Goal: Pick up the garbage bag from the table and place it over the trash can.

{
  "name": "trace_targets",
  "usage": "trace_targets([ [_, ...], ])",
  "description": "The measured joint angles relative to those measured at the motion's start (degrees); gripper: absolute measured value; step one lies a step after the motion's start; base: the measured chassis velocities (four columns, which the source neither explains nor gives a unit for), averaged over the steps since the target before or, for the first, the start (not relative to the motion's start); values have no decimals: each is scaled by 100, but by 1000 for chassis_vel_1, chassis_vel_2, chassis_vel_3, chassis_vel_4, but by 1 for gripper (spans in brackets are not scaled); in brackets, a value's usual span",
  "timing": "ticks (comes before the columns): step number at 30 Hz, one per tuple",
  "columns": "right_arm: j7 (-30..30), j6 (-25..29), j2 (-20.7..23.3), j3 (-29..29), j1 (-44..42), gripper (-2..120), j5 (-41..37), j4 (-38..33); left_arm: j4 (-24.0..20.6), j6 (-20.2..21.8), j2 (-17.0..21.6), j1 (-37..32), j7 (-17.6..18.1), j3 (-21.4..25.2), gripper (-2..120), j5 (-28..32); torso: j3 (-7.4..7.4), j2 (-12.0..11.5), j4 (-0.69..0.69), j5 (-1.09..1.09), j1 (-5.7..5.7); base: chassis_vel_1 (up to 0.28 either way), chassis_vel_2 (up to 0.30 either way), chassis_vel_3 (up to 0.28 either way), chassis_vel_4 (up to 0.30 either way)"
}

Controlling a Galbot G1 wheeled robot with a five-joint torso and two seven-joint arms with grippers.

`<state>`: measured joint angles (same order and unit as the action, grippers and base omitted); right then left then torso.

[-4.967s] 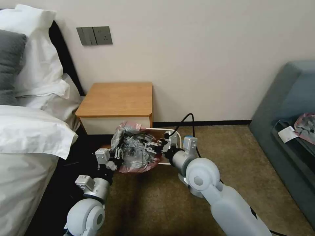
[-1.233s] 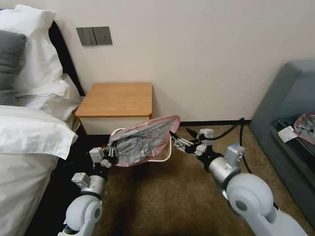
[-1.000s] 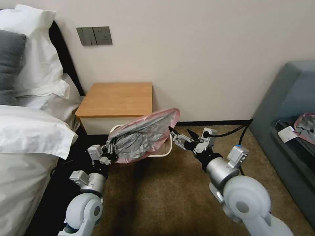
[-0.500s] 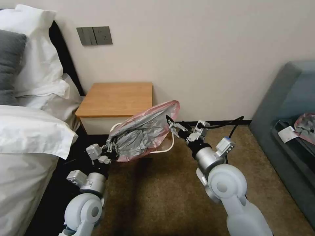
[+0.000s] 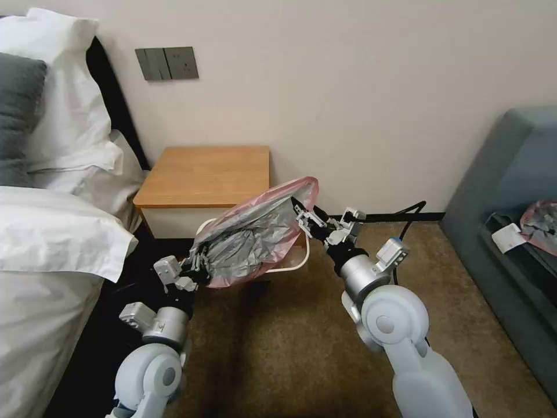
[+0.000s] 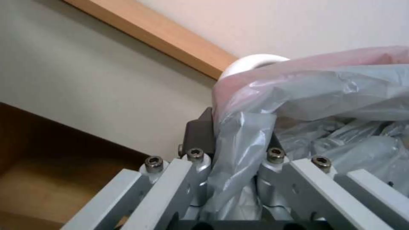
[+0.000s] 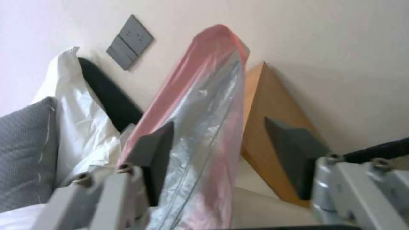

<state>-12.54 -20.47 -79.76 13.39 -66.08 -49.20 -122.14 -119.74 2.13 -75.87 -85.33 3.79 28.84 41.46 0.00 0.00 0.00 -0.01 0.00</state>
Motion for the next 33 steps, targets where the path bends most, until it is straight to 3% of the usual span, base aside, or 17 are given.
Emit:
trace_targets([
  [2, 10, 1, -19, -16, -26, 43, 51, -10, 12, 0, 1, 17, 17, 2, 9, 17, 0, 0, 0, 0, 0, 0, 0, 0, 0],
  [15, 73, 5, -18, -60, -113, 0, 256, -120, 62, 16, 6, 76, 37, -20, 9, 21, 0, 0, 0, 0, 0, 0, 0, 0, 0],
  [28, 32, -13, 15, -67, -217, 0, 276, -296, 97, 21, 1, 151, 60, 34, 9, 56, 0, 0, 0, 1, 0, 0, 0, 0, 0],
  [33, -374, -458, 110, -36, -475, 0, 364, -770, 104, 52, 2, 241, 93, 82, 9, 230, 0, 0, 0, 1, 0, 0, 0, 0, 0],
])
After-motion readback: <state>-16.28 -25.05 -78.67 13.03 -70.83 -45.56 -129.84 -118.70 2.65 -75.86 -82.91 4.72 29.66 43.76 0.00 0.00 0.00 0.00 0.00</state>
